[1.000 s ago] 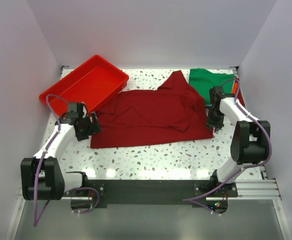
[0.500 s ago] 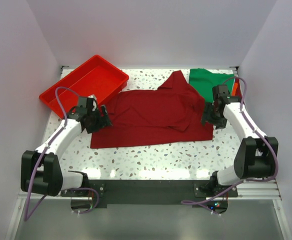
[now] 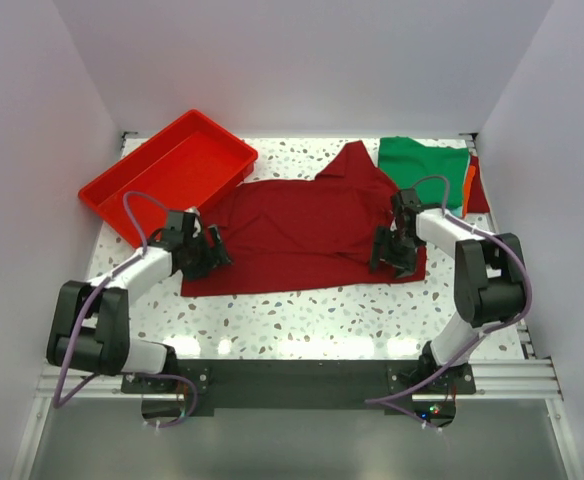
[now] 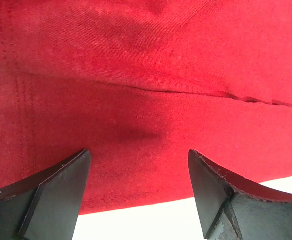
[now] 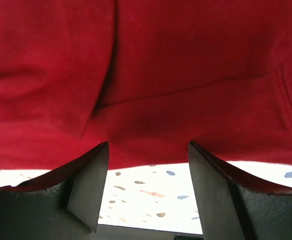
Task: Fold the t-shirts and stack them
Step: Fold the tshirt
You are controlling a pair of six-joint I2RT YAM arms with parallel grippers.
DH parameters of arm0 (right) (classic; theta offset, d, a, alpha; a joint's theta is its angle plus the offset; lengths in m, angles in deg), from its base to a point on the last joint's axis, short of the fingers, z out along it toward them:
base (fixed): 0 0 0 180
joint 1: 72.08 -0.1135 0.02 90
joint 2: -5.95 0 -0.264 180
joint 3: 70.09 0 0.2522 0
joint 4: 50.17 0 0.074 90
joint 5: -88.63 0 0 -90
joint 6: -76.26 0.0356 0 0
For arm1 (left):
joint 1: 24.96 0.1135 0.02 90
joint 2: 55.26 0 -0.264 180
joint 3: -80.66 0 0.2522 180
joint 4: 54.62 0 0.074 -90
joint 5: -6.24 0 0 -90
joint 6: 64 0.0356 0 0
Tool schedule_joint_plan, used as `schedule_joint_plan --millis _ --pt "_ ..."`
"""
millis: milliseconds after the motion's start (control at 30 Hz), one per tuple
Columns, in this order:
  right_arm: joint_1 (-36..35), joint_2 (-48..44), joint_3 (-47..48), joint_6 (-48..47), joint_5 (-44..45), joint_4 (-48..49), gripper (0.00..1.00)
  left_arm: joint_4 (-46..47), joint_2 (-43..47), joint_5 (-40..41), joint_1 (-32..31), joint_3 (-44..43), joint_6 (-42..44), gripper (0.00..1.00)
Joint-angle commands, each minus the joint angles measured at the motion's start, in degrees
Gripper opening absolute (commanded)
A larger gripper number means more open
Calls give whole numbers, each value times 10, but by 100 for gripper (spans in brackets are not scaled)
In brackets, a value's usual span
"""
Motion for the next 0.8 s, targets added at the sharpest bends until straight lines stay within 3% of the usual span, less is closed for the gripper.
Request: schedule_joint_plan --millis 0,267,567,767 --pt "0 25 -4 0 -3 2 68 3 1 7 -3 28 -17 84" --pt "0 19 -26 -1 24 -53 68 -69 45 47 -3 53 -52 85" --pt "-1 -62 -97 5 23 -83 69 -137 157 55 -4 88 -79 85" --pt "-5 -105 -63 16 -2 -109 69 -175 217 60 -3 66 -83 85"
